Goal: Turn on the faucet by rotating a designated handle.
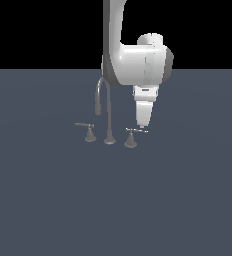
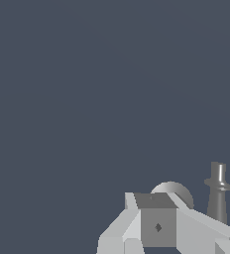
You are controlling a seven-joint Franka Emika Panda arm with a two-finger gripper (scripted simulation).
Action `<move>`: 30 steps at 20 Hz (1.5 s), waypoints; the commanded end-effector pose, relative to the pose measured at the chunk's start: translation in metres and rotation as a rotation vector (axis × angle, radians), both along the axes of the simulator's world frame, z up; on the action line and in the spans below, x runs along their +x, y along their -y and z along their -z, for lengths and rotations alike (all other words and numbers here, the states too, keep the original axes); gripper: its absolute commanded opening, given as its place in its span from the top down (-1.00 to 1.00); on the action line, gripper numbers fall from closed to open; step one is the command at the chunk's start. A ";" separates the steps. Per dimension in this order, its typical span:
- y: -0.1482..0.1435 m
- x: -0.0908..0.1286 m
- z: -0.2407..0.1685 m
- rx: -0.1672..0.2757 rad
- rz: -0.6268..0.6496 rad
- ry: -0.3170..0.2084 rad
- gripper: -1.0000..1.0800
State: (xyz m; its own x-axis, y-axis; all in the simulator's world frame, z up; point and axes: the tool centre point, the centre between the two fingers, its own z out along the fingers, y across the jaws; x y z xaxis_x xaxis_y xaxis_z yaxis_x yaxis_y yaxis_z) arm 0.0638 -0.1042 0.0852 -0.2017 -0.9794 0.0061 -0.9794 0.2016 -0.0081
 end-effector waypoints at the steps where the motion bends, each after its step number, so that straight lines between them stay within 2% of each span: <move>1: 0.001 -0.001 0.015 0.005 0.027 -0.007 1.00; 10: 0.002 -0.001 0.020 0.008 0.044 -0.007 1.00; 23: 0.009 -0.040 0.020 0.008 0.044 -0.007 1.00; 25: 0.011 -0.033 0.017 0.005 0.048 0.006 1.00; 30: 0.003 -0.048 0.018 0.006 0.047 0.002 1.00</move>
State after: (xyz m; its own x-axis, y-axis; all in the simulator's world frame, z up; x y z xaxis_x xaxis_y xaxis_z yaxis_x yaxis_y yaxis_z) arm 0.0239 -0.1166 0.0696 -0.2564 -0.9666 0.0023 -0.9664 0.2562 -0.0225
